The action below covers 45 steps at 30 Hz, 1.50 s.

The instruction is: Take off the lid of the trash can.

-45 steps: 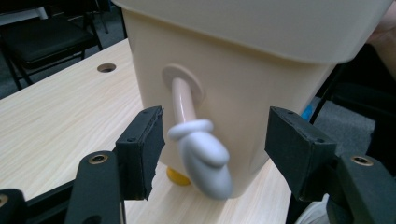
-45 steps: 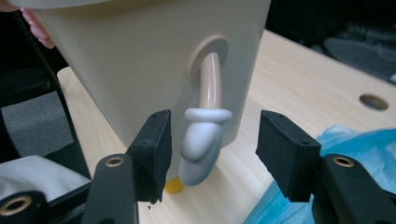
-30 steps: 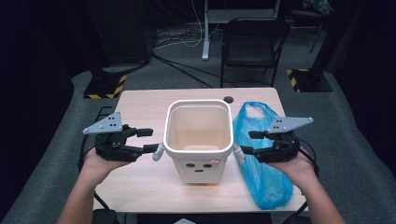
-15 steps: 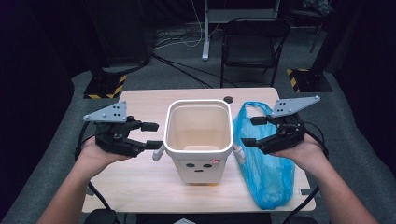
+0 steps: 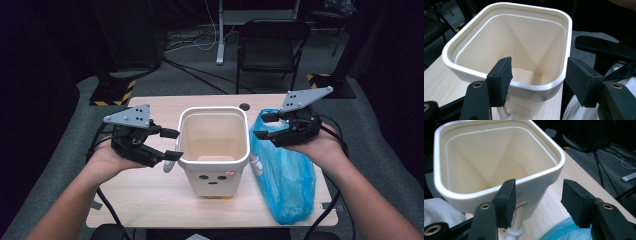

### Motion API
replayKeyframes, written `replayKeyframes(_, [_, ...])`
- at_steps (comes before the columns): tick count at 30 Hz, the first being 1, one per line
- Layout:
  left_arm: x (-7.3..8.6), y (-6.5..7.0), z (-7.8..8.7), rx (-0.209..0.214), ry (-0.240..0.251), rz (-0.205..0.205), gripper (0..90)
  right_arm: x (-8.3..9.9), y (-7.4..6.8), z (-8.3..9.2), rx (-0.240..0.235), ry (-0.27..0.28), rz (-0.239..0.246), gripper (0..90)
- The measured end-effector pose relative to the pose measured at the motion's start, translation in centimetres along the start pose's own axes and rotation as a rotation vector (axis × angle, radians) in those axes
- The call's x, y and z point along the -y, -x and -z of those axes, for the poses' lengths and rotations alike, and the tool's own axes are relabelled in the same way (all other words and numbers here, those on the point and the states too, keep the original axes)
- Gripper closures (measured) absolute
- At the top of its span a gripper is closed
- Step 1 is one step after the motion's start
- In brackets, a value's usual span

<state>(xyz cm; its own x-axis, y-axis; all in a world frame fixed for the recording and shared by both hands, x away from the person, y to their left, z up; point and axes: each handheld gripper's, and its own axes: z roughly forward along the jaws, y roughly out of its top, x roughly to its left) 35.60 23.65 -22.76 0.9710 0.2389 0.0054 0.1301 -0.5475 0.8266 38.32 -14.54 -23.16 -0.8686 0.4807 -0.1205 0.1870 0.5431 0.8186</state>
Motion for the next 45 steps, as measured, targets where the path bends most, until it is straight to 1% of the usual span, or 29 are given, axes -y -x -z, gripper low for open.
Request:
replayKeyframes(2, [-0.2, 0.1, -0.2, 0.008, -0.007, -0.009, 37.8, -0.4, 0.1, -0.2, -0.001, 0.0, 0.007, 44.4])
replayKeyframes(3, [-0.3, 0.3, -0.3, 0.005, -0.008, -0.016, 38.2, -0.7, 0.1, -0.3, -0.004, 0.0, 0.007, 44.7])
replayKeyframes(5, [-0.5, 0.4, -0.3, 0.01, -0.004, -0.025, 39.4, -1.2, 0.3, -0.5, -0.019, 0.0, 0.004, 44.7])
replayKeyframes(6, [-0.6, 0.4, -0.4, 0.024, 0.0, -0.025, 40.1, -1.4, 0.4, -0.6, -0.023, 0.0, 0.005, 44.7])
replayKeyframes(8, [-0.8, 0.5, -0.7, 0.036, -0.001, -0.022, 41.8, -1.9, 0.5, -0.9, -0.03, -0.002, 0.013, 45.0])
replayKeyframes(9, [-0.9, 0.6, -0.8, 0.04, -0.004, -0.022, 41.8, -2.0, 0.6, -1.1, -0.035, -0.005, 0.013, 45.1])
replayKeyframes(11, [-1.0, 0.7, -1.2, 0.052, -0.024, -0.024, 42.2, -2.2, 0.8, -1.6, -0.042, -0.011, 0.016, 45.7])
replayKeyframes(13, [-1.0, 0.8, -1.5, 0.056, -0.032, -0.03, 42.3, -2.3, 1.0, -2.0, -0.038, -0.025, 0.031, 46.6])
replayKeyframes(15, [-1.0, 1.0, -1.6, 0.064, -0.03, -0.037, 42.3, -2.4, 1.1, -2.4, -0.041, -0.036, 0.039, 48.0])
replayKeyframes(17, [-1.1, 1.0, -1.7, 0.075, -0.027, -0.034, 42.5, -2.5, 1.3, -2.7, -0.038, -0.04, 0.049, 49.4])
replayKeyframes(18, [-1.1, 1.0, -1.8, 0.082, -0.027, -0.034, 43.6, -2.5, 1.6, -3.0, -0.03, -0.045, 0.046, 49.7])
replayKeyframes(20, [-1.1, 1.1, -2.0, 0.092, -0.033, -0.034, 44.2, -2.5, 1.7, -3.1, -0.027, -0.049, 0.044, 49.5])
replayKeyframes(21, [-1.1, 1.1, -2.2, 0.098, -0.04, -0.038, 46.1, -2.5, 2.2, -3.5, -0.032, -0.043, 0.025, 49.9])
replayKeyframes(23, [-1.1, 1.2, -2.4, 0.109, -0.051, -0.042, 46.8, -2.5, 2.3, -3.7, -0.035, -0.042, 0.023, 50.0])
replayKeyframes(25, [-1.1, 1.3, -2.7, 0.119, -0.062, -0.046, 48.5, -2.5, 2.6, -4.2, -0.044, -0.041, 0.019, 50.2])
replayKeyframes(28, [-1.2, 1.4, -3.2, 0.126, -0.072, -0.052, 48.8, -2.5, 3.0, -4.9, -0.053, -0.045, 0.011, 50.4])
replayKeyframes(32, [-1.3, 1.5, -3.5, 0.135, -0.067, -0.054, 48.7, -2.6, 3.5, -5.6, -0.05, -0.043, 0.014, 52.1])
replayKeyframes(33, [-1.3, 1.5, -3.6, 0.136, -0.063, -0.05, 48.6, -2.6, 3.6, -5.7, -0.048, -0.043, 0.014, 52.3])
replayKeyframes(34, [-1.3, 1.5, -3.7, 0.139, -0.063, -0.049, 48.7, -2.6, 4.0, -5.9, -0.045, -0.042, 0.001, 52.5])
replayKeyframes(37, [-1.2, 1.4, -4.0, 0.144, -0.069, -0.051, 49.4, -2.7, 4.2, -6.2, -0.047, -0.04, -0.01, 52.8])
replayKeyframes(39, [-1.2, 1.4, -4.2, 0.149, -0.07, -0.045, 50.6, -2.7, 4.4, -6.5, -0.049, -0.042, -0.012, 53.8])
replayKeyframes(40, [-1.2, 1.3, -4.4, 0.15, -0.072, -0.028, 51.5, -2.7, 4.4, -6.6, -0.049, -0.043, -0.013, 54.1])
replayKeyframes(42, [-1.2, 1.2, -4.5, 0.155, -0.071, -0.008, 52.6, -2.8, 4.5, -7.1, -0.054, -0.049, -0.012, 55.1])
replayKeyframes(45, [-1.2, 1.2, -4.8, 0.175, -0.069, 0.002, 54.8, -2.9, 4.7, -7.7, -0.063, -0.056, -0.015, 58.0])
